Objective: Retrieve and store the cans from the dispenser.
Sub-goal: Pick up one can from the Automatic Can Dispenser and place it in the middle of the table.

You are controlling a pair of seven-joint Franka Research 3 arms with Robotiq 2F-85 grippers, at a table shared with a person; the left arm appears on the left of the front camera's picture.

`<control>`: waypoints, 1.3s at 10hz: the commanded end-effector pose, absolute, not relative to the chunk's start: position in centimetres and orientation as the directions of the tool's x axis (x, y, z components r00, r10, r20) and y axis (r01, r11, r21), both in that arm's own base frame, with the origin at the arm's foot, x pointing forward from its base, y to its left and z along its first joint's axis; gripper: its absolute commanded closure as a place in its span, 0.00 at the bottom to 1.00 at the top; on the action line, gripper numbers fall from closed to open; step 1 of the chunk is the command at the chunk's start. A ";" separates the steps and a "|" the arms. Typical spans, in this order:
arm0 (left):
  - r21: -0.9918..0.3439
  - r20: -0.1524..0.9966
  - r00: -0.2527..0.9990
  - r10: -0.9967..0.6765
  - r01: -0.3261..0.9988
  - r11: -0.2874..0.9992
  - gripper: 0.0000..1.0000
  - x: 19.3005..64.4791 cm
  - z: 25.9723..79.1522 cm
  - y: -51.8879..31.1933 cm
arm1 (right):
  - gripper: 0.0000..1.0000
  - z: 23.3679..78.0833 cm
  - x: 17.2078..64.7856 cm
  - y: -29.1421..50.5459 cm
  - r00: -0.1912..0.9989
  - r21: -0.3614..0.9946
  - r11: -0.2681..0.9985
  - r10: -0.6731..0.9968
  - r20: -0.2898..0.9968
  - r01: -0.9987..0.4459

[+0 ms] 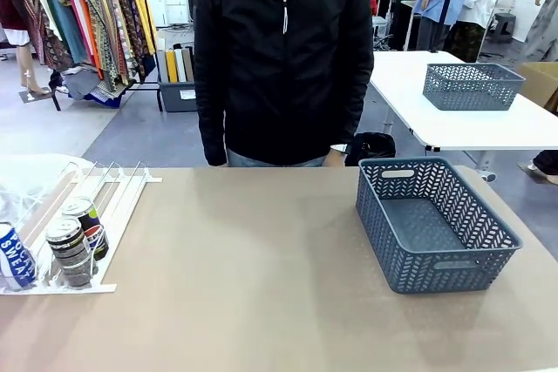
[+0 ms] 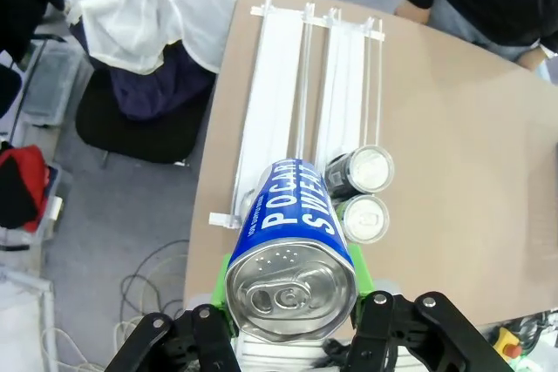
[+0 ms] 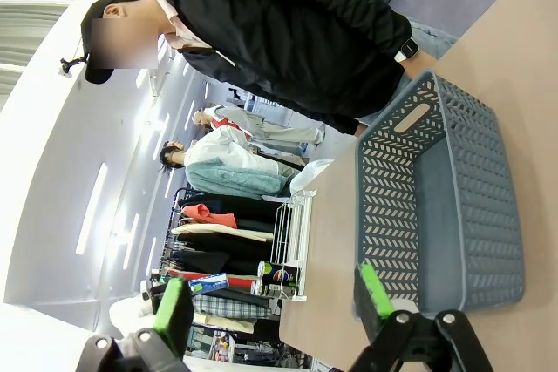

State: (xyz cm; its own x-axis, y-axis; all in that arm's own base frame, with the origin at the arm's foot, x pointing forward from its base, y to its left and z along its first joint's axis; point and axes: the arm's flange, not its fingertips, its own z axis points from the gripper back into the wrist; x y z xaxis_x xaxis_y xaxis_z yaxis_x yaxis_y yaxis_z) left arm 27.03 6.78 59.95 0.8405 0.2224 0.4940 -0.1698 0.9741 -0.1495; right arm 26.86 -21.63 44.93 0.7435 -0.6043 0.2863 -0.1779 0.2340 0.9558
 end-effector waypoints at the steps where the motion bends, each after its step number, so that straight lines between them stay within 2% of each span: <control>1: -0.171 0.526 0.842 0.119 -0.032 0.985 1.00 31.0 60.8 1.8 | 0.00 45.3 27.0 -21.7 0.737 0.955 0.227 -0.609 0.294 -0.193; 3: -0.138 0.516 0.847 -0.129 0.230 0.963 1.00 35.9 60.9 -6.4 | 0.00 45.3 27.0 -21.7 0.737 0.955 0.227 -0.609 0.294 -0.193; 5: -0.102 0.401 0.846 -0.351 0.422 0.901 1.00 39.6 57.3 -17.4 | 0.00 45.3 27.0 -21.7 0.737 0.955 0.227 -0.609 0.294 -0.193; 6: -0.049 0.338 0.837 -0.431 0.473 0.880 1.00 40.2 54.4 -22.7 | 0.00 45.3 27.0 -21.7 0.737 0.955 0.227 -0.609 0.294 -0.193; 8: 0.037 0.188 0.836 -0.515 0.518 0.854 1.00 41.2 48.1 -30.6 | 0.00 45.3 27.0 -21.7 0.737 0.955 0.227 -0.609 0.294 -0.193; 9: 0.040 0.138 0.845 -0.517 0.517 0.855 1.00 41.5 45.6 -32.6 | 0.00 45.3 27.0 -21.7 0.737 0.955 0.227 -0.609 0.294 -0.193; 13: 0.020 0.140 0.830 -0.541 0.543 0.839 1.00 41.8 39.7 -36.1 | 0.00 45.3 27.0 -21.7 0.737 0.955 0.227 -0.609 0.294 -0.193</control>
